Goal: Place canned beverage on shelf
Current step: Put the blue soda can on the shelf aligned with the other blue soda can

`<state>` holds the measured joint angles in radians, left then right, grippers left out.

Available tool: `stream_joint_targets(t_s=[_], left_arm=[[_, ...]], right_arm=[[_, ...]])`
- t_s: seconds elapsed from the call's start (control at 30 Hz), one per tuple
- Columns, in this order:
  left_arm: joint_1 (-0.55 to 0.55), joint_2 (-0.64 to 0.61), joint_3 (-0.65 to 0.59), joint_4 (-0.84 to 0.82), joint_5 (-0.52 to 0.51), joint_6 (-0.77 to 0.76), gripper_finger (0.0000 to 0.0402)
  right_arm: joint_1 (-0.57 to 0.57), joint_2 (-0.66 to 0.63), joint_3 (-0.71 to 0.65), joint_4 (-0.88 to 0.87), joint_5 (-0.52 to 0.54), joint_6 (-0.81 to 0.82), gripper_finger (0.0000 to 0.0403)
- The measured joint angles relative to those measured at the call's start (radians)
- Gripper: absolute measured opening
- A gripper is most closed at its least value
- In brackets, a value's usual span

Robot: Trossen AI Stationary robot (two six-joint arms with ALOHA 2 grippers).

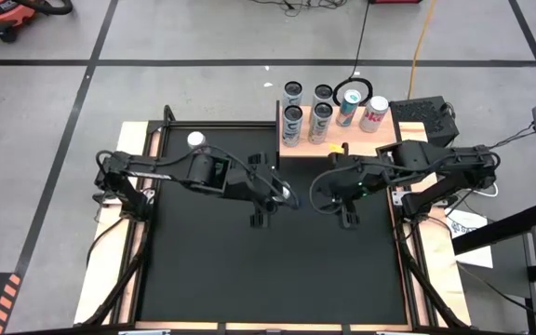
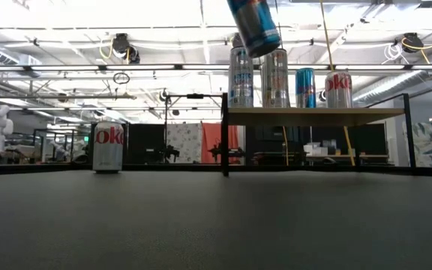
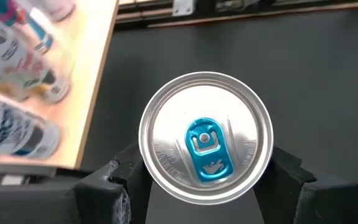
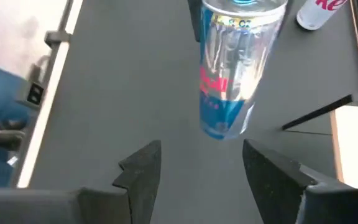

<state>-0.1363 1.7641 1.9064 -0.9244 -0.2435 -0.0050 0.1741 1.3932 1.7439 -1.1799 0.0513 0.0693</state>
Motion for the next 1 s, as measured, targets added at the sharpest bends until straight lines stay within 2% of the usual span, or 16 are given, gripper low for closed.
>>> stream_joint_targets(t_s=[0.1,0.47,0.67,0.73,0.87,1.0], left_arm=[[0.013,0.000,0.000,0.012,0.039,0.011,0.0214],[0.016,0.000,0.000,-0.005,0.042,-0.015,0.0214],[0.016,0.000,0.000,-0.006,0.042,-0.015,0.0215],[0.016,0.000,0.000,-0.005,0.042,-0.015,0.0215],[0.016,0.000,0.000,0.001,0.042,-0.014,0.0215],[0.017,0.000,0.000,0.008,0.042,-0.007,0.0215]], right_arm=[[0.000,0.018,0.000,0.007,0.000,-0.036,0.0206],[-0.002,0.113,0.000,0.010,0.001,-0.049,0.0208],[-0.002,0.133,0.000,0.010,0.006,-0.053,0.0237],[-0.002,0.133,0.000,0.012,0.039,-0.067,0.0249],[-0.003,0.133,0.000,0.044,0.190,-0.082,0.0271],[-0.012,0.133,0.000,0.118,0.188,-0.067,0.0282]])
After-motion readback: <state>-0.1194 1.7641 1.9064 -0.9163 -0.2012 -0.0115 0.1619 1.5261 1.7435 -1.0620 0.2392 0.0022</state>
